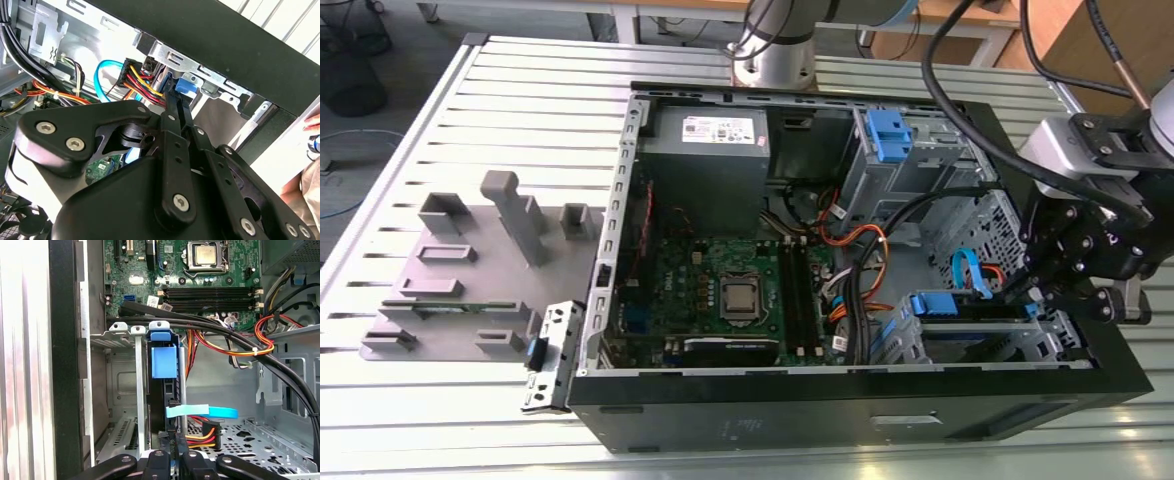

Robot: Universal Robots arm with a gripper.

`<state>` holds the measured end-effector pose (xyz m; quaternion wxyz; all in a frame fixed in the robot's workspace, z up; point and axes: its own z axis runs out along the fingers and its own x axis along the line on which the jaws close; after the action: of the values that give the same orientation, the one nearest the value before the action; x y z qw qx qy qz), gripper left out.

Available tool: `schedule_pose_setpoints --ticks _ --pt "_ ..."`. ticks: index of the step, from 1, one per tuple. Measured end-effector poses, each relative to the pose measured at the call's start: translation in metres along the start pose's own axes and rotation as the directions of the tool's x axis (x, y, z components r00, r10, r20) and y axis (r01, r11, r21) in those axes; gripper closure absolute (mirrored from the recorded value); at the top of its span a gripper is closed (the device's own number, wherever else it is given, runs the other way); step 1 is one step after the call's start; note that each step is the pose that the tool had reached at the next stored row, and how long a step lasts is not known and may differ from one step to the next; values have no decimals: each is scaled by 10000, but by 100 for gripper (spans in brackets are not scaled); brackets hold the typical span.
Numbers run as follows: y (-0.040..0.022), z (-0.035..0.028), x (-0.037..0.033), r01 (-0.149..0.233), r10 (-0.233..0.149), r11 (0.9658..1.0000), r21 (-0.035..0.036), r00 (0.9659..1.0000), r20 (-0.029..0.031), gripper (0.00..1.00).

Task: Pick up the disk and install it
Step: 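Insert the second disk wire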

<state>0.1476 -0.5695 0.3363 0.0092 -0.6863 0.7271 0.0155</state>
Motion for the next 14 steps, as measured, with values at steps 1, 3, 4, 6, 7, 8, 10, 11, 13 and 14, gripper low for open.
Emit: schedule_pose_setpoints --ticks 1,3,4,6,7,8,10,11,13,14 --pt "0 -3 -1 0 0 10000 0 10000 1 84" --pt "0 -7 -3 0 0 10000 0 10000 2 84" --pt "0 -7 -3 0 0 10000 0 10000 3 84" --pt "0 -8 -3 0 0 10000 0 10000 1 84" --pt "0 -9 -4 0 0 10000 0 10000 -3 84" --pt "1 -10 -11 0 0 10000 3 10000 -40 84" --pt "2 -8 -27 -1 2 10000 9 9999 -147 84" --pt "2 -8 -31 -1 1 10000 10 9998 -174 84" --pt "3 -7 -40 -1 2 10000 14 9997 -237 84" --pt "7 -6 -46 -1 1 10000 18 9996 -293 84"
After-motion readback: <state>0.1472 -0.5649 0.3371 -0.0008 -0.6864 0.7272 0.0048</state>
